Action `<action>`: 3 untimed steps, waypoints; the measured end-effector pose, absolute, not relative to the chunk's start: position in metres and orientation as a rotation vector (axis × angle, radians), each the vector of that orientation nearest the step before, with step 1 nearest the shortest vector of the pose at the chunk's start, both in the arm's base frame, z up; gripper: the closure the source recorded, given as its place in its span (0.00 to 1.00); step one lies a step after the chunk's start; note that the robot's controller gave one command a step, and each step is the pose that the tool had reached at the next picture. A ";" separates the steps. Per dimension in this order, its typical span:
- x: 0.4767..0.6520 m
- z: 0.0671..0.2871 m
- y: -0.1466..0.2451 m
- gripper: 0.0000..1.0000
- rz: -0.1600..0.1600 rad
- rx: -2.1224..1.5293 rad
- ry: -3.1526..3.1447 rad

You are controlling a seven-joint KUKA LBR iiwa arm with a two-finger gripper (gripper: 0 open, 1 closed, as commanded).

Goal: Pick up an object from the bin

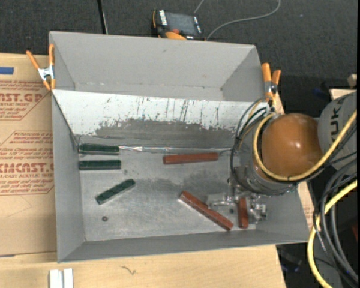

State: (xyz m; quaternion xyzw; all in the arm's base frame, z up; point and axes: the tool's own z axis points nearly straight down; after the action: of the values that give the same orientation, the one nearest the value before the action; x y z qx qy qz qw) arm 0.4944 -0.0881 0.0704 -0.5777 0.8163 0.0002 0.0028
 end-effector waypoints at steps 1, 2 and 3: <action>0.518 0.154 -0.058 0.00 -0.004 -1.752 2.598; 0.543 0.068 -0.065 0.00 0.006 -2.380 2.052; 0.580 0.132 0.007 0.00 -0.002 -2.364 2.054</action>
Offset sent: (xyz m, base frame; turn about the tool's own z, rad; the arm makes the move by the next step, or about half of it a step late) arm 0.0212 0.0274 0.0796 0.0460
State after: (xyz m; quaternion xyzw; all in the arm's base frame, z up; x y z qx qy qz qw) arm 0.5803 0.0070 0.1320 -0.7548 0.6559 -0.0008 0.0048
